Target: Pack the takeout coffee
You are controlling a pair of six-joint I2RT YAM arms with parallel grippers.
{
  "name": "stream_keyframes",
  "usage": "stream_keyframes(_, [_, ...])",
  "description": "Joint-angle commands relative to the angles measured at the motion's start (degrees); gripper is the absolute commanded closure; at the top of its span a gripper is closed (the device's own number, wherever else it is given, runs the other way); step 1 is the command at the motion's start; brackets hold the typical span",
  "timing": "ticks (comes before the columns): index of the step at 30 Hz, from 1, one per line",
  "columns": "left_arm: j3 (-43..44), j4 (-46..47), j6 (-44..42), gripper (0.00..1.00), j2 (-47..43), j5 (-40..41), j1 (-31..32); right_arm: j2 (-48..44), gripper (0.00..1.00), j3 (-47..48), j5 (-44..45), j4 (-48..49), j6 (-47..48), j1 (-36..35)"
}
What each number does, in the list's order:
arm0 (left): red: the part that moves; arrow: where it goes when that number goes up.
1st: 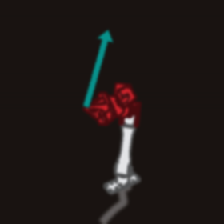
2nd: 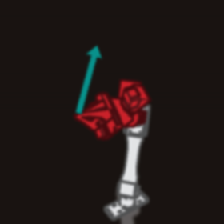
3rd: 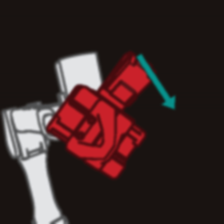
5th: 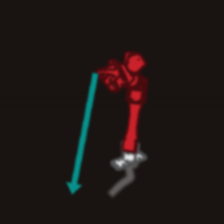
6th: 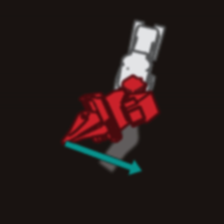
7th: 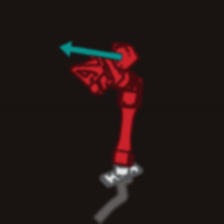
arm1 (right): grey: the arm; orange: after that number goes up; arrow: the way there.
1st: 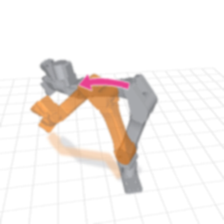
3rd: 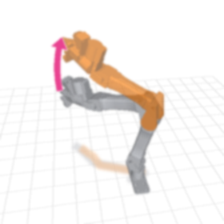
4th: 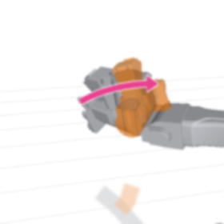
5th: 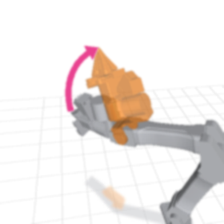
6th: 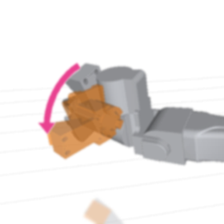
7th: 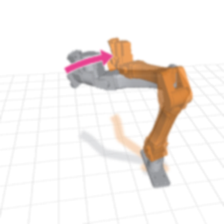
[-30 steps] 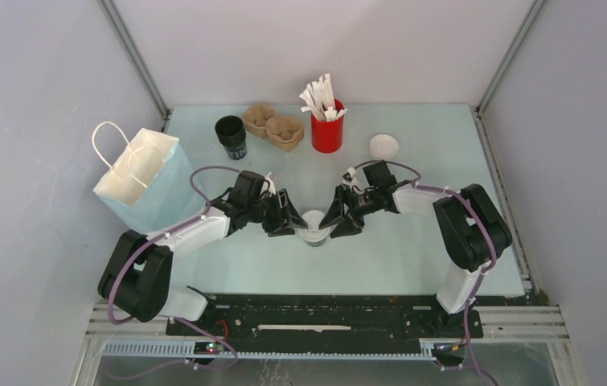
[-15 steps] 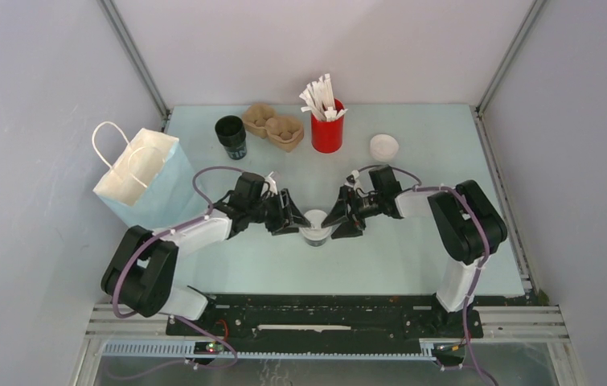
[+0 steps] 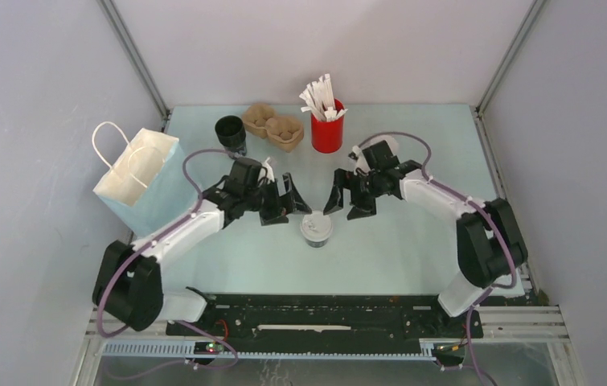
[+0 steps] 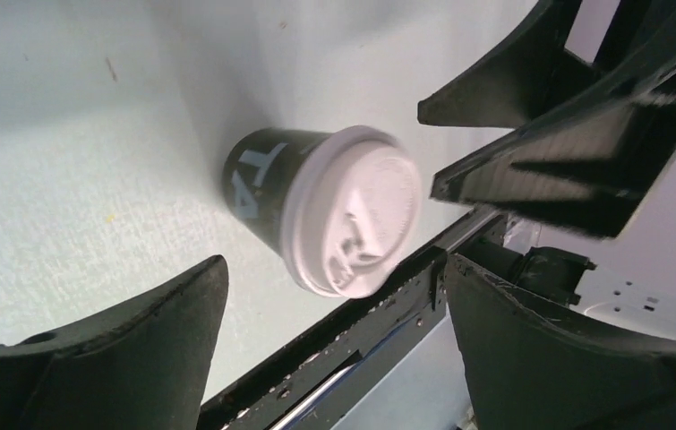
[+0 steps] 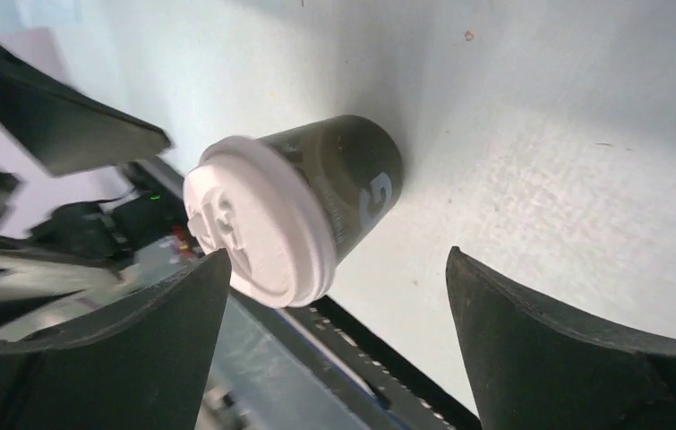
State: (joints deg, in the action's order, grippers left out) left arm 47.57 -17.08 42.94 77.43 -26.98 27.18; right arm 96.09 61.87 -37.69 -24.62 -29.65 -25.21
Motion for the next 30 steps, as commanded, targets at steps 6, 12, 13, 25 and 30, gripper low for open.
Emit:
stream_keyframes(6, [8.74,-17.34,-5.53,0.02,-20.46,13.43,-0.19,-4.6,0.0,21.17,36.86,-28.27,16.37,-17.69])
stream_keyframes(12, [7.33,-22.51,-3.55,0.01,-30.66,16.15,-0.2,4.48,0.0,32.24,43.55,-35.0,18.26,-23.94])
stream_keyframes(13, [6.94,-22.86,-3.21,0.01,-31.87,16.24,-0.2,5.41,0.0,33.43,43.96,-35.52,18.39,-24.73])
stream_keyframes(25, [5.15,-25.98,-2.64,0.0,-37.5,16.5,-0.2,9.67,0.0,35.99,42.0,-35.45,17.73,-26.95])
stream_keyframes(30, [4.99,-26.34,-2.97,0.0,-37.51,16.08,-0.2,8.58,0.0,35.28,40.6,-33.74,17.01,-27.52])
